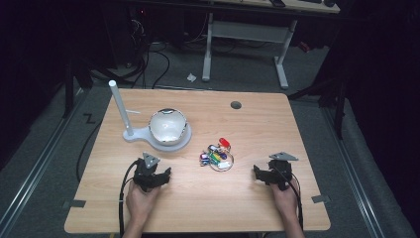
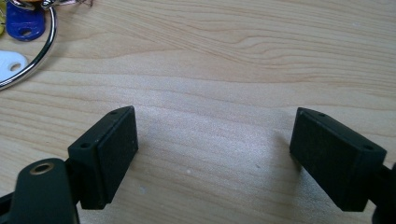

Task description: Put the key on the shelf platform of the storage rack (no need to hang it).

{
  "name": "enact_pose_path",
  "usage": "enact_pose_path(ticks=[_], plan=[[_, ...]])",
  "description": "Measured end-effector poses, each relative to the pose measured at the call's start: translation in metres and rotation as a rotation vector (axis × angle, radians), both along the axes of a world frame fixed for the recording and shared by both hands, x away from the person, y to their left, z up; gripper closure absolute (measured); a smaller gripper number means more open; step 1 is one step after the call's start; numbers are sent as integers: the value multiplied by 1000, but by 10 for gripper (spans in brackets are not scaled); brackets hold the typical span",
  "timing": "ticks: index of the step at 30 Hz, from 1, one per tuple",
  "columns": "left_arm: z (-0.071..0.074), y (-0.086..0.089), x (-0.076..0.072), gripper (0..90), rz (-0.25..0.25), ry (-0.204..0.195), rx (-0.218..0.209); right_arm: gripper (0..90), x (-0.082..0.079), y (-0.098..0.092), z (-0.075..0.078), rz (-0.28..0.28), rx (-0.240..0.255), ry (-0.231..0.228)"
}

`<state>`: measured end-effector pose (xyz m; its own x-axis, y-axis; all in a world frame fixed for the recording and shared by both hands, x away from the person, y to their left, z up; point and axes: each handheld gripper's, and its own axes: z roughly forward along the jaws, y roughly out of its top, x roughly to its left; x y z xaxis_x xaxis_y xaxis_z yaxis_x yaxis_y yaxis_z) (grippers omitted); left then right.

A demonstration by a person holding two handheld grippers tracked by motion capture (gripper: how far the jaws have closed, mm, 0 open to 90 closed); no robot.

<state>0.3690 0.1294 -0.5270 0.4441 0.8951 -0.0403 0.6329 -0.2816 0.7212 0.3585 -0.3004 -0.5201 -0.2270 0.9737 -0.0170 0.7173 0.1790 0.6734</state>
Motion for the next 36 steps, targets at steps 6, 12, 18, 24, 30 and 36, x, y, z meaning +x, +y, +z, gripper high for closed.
enact_pose_path(ticks=[6,12,18,24,30,36], plan=[[0,0,0,313,1,0,0,153,0,0,0,1,0,0],[0,0,0,292,-2,4,0,153,0,0,0,1,0,0],[0,-1,1,257,-12,9,3,153,0,0,0,2,-1,-1],[0,-2,1,222,-24,15,3,153,0,0,0,2,-1,-1],[0,-3,1,219,-14,15,5,153,0,0,0,3,-1,-1],[0,-4,0,239,-24,13,6,153,0,0,0,2,-1,-1]])
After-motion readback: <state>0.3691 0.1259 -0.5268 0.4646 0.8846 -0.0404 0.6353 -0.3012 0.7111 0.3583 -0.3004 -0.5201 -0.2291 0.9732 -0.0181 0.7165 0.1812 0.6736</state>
